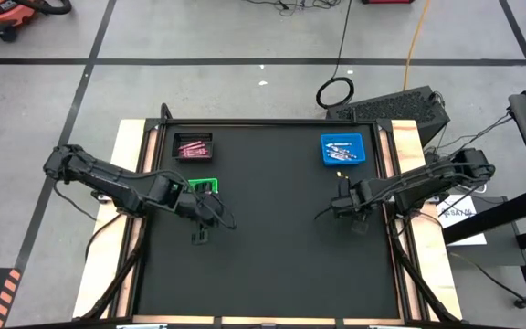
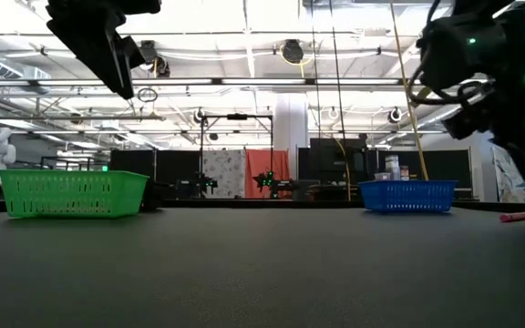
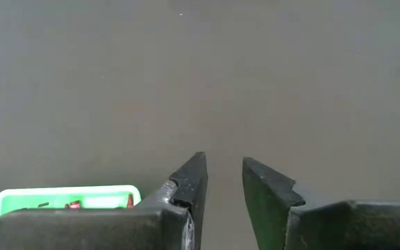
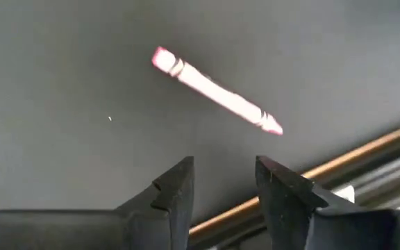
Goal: Sort crayons
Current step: Put the pink crayon into the black bin
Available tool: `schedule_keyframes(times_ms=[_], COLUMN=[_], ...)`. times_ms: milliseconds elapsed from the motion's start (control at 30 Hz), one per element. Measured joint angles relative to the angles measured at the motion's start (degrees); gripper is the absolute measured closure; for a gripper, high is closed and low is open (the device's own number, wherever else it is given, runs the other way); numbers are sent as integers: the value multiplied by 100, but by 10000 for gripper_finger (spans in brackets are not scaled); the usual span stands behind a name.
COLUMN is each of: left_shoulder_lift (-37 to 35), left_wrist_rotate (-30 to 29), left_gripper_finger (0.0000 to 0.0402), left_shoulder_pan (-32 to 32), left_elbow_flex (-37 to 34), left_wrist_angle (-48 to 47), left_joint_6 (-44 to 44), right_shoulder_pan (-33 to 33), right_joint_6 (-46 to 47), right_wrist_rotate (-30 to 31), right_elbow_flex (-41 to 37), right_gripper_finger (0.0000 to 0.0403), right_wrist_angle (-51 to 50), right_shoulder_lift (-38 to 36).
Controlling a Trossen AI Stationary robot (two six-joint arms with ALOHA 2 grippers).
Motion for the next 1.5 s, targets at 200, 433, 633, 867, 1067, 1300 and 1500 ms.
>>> schedule_keyframes(times_ms=[200, 433, 633, 867, 1067, 1300, 1500], left_shoulder_lift=[0, 0, 0, 2, 2, 2, 2], left_wrist_rotate=[-2, -26, -33, -44, -46, -46, -48], left_gripper_finger=[304, 304, 304, 304, 304, 304, 304], left_shoulder_pan=[0, 2, 2, 2, 2, 2, 2], left_elbow_flex=[0, 0, 0, -2, -2, -4, -4], left_wrist_angle=[2, 4, 4, -25, -37, -37, -37], left_joint_6=[2, 4, 7, 9, 57, 48, 52], right_shoulder_pan=[-290, -541, -694, -744, -744, -744, -765], right_joint_6=[-696, -1116, -1292, -1213, -1257, -1391, -1542], right_wrist_rotate=[2, 13, 13, 7, 2, -137, -149], right_elbow_flex=[2, 2, -3, -316, -337, -402, -378], right_gripper_finger=[264, 264, 264, 264, 264, 264, 264], right_wrist_angle=[464, 607, 791, 930, 1040, 1261, 1616], right_shoulder_lift=[0, 0, 0, 3, 9, 332, 714])
